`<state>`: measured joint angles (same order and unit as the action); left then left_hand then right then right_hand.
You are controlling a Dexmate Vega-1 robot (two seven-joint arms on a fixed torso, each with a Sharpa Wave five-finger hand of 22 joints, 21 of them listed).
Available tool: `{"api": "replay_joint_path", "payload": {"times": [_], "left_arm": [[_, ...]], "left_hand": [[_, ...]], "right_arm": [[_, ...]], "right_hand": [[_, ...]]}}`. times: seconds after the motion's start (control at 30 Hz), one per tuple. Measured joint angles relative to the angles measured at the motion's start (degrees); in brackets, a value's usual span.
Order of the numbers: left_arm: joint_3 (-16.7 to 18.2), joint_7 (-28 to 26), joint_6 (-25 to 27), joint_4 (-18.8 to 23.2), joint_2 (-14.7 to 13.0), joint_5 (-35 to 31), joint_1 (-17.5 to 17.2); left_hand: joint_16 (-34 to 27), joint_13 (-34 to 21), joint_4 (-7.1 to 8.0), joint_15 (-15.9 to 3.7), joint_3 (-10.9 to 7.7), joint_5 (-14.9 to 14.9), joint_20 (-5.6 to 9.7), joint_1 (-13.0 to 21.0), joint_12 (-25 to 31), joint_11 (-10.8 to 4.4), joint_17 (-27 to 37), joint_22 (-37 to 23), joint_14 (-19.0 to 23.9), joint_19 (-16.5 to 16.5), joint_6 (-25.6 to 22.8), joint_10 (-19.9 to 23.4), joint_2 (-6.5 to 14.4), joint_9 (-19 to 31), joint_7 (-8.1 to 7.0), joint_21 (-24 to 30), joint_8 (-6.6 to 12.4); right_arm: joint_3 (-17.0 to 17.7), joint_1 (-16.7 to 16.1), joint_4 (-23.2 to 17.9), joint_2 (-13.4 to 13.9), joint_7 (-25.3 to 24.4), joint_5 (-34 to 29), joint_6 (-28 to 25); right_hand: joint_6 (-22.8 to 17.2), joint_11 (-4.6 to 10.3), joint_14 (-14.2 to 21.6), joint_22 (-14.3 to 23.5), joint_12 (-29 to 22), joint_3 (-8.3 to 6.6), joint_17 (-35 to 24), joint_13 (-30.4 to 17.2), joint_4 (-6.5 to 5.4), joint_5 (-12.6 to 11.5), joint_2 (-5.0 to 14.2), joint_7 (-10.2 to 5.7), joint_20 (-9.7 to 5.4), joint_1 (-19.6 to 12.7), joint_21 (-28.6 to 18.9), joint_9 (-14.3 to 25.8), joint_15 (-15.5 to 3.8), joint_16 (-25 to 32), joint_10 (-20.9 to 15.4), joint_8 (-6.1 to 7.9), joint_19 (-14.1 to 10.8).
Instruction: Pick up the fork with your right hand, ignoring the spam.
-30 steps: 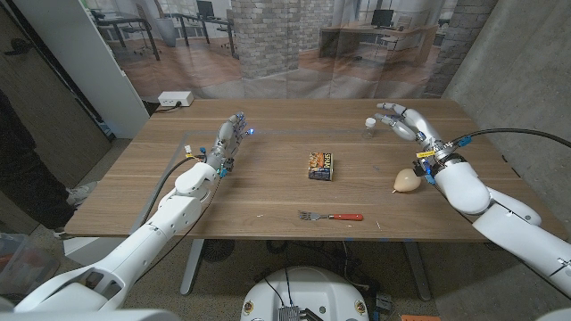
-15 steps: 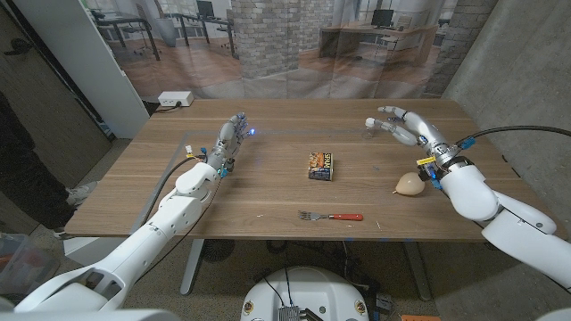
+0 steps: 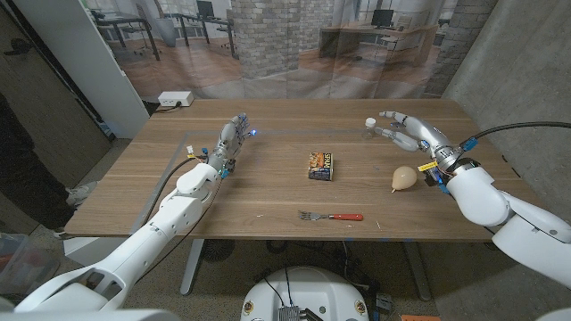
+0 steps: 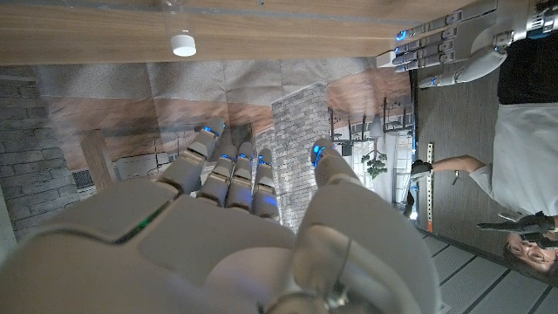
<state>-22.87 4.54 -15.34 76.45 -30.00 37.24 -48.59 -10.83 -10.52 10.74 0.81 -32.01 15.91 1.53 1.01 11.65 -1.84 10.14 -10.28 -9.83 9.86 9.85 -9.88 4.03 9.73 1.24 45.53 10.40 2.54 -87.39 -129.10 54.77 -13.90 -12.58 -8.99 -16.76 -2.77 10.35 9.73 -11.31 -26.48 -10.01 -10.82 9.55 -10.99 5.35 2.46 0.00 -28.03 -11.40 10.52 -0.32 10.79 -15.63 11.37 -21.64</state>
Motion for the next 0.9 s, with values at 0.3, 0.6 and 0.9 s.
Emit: {"api": "replay_joint_path", "payload": {"times": [0.3, 0.6, 0.9], "left_arm": [[-0.27, 0.28, 0.0, -0.05, 0.21, -0.07, 0.0], [-0.47, 0.55, -0.02, -0.23, 0.29, -0.12, 0.0], [-0.57, 0.76, -0.02, -0.57, 0.32, -0.13, 0.01]], "left_hand": [[0.0, 0.0, 0.0, 0.0, 0.0, 0.0, 0.0, 0.0, 0.0, 0.0, 0.0, 0.01, 0.0, 0.0, -0.01, 0.0, 0.0, 0.0, -0.01, 0.0, 0.0], [0.0, 0.0, 0.0, 0.0, 0.0, 0.0, 0.0, 0.0, 0.0, 0.0, 0.0, 0.01, 0.0, 0.0, -0.01, 0.0, 0.0, 0.0, -0.01, -0.21, 0.0], [0.0, 0.0, 0.0, 0.0, 0.0, 0.0, 0.0, 0.0, 0.0, 0.0, 0.0, 0.01, 0.0, 0.0, -0.01, 0.0, 0.0, 0.0, -0.01, -0.22, -0.03]], "right_arm": [[2.5, -3.42, -3.34, -0.68, 2.88, -3.48, -2.77], [4.36, -6.22, -6.68, -1.4, 6.22, -7.64, -5.6], [4.65, -7.71, -9.88, -1.27, 10.23, -12.84, -9.9]], "right_hand": [[0.71, 0.41, -0.22, 0.0, 0.33, 0.0, 0.01, 0.01, 0.0, 0.0, -0.21, -0.1, -0.1, -0.21, 0.0, 0.0, -0.22, 0.0, 0.41, -0.24, 0.55], [1.02, 0.71, -0.22, 0.0, 0.33, 0.0, 0.16, 0.01, 0.0, 0.0, -0.42, -0.41, -0.1, -0.6, 0.0, 0.0, -0.21, 0.0, 0.72, -0.24, 0.54], [1.44, 1.02, -0.75, 0.0, 0.33, 0.17, 0.15, 0.01, 0.17, 0.0, -0.86, -0.81, -0.1, -1.45, 0.0, 0.0, -0.74, -0.21, 1.03, -0.24, 0.53]]}}
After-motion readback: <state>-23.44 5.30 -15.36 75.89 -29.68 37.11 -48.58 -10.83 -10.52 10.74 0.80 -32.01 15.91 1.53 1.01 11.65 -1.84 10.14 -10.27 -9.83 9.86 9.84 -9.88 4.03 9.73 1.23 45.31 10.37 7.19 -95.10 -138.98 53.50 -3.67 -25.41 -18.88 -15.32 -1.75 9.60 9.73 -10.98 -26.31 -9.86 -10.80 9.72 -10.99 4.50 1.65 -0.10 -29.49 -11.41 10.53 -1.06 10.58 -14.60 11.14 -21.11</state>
